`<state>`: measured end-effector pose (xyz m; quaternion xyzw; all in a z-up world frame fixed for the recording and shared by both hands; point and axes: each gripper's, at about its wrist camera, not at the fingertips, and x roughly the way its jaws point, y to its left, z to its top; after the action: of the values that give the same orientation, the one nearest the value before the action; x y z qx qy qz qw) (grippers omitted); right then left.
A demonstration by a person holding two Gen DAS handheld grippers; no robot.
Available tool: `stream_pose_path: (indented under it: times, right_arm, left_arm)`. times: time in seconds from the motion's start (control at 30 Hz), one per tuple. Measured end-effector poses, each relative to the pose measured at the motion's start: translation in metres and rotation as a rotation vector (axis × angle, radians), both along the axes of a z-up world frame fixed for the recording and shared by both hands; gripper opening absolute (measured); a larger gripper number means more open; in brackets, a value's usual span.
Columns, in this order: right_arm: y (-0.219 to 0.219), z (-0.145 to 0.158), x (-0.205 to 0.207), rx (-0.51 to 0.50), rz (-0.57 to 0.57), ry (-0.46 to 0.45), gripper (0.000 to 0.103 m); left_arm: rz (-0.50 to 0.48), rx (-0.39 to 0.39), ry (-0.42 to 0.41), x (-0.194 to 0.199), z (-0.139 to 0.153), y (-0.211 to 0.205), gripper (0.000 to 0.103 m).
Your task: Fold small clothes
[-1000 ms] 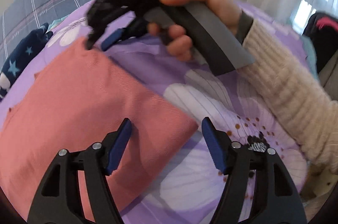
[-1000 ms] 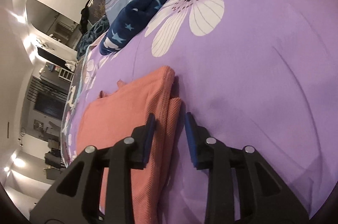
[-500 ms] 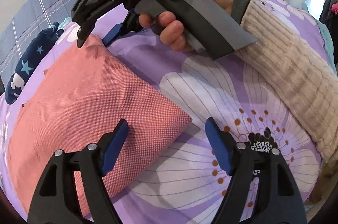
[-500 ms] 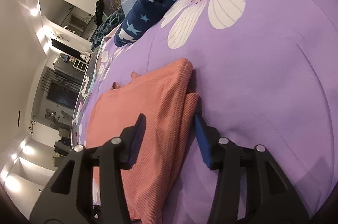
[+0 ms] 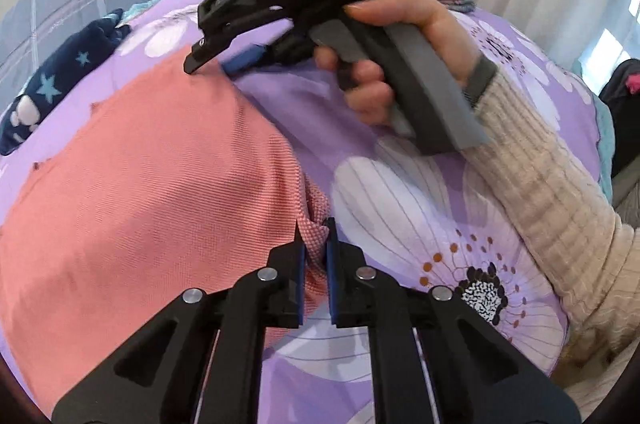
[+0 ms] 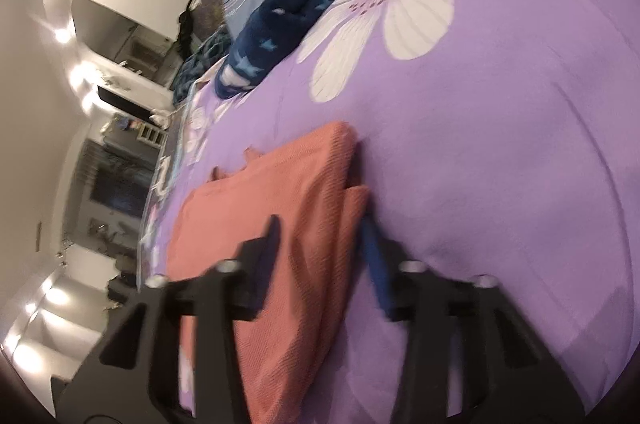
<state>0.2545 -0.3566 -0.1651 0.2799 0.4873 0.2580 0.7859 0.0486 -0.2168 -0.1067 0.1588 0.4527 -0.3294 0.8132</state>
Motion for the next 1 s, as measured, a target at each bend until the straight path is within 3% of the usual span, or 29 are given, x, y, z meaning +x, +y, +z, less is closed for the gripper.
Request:
stream_pose_path:
  times: [0.1, 0.17, 0.27, 0.33, 0.47, 0.5, 0.57, 0.63, 0.7, 0.77, 0.83, 0.87, 1.0]
  right_arm:
    - [-0.005, -0.002, 0.001, 0.051, -0.065, 0.003, 0.006]
    - [-0.005, 0.011, -0.005, 0.067, -0.075, -0.061, 0.006]
    - [0.000, 0.019, -0.008, -0.022, -0.092, -0.128, 0.006]
    - [0.004, 0.003, 0.000, -0.102, -0.109, -0.100, 0.006]
    - [-0.006, 0.005, -0.001, -0.032, -0.113, -0.107, 0.010]
    - [-0.010, 0.008, -0.003, -0.029, -0.136, -0.118, 0.017]
    - [-0.023, 0.018, -0.008, -0.017, -0.204, -0.142, 0.018]
    - [-0.028, 0.028, -0.012, 0.031, -0.172, -0.162, 0.016]
    - [-0.016, 0.040, -0.017, 0.075, -0.057, -0.200, 0.013]
    - [0.012, 0.044, -0.020, 0.008, 0.094, -0.216, 0.013]
    - [0.032, 0.027, -0.013, -0.205, 0.049, -0.173, 0.012]
    - [0.039, 0.011, -0.006, -0.303, 0.027, -0.140, 0.000]
    - [0.039, 0.010, -0.009, -0.295, 0.015, -0.183, 0.000]
  left_arm:
    - [-0.053, 0.008, -0.004, -0.009, -0.012, -0.011, 0.008]
    - [-0.049, 0.007, -0.012, -0.008, -0.015, -0.012, 0.008]
    - [-0.045, -0.016, 0.009, -0.004, -0.017, -0.008, 0.008]
    - [-0.058, -0.005, -0.003, -0.006, -0.019, -0.008, 0.009]
    - [-0.057, -0.027, 0.001, -0.007, -0.020, -0.006, 0.009]
    - [-0.055, -0.038, 0.006, -0.006, -0.020, -0.004, 0.010]
    - [-0.052, -0.063, 0.014, -0.007, -0.020, -0.002, 0.013]
    - [-0.060, -0.088, 0.020, -0.008, -0.020, -0.001, 0.020]
    - [-0.075, -0.100, 0.015, -0.010, -0.021, -0.002, 0.024]
    - [-0.083, -0.108, 0.014, -0.012, -0.021, -0.003, 0.030]
    - [-0.092, -0.115, 0.009, -0.014, -0.021, -0.004, 0.035]
    - [-0.093, -0.117, 0.001, -0.015, -0.020, -0.004, 0.035]
    - [-0.064, -0.164, 0.021, -0.023, -0.013, 0.014, 0.040]
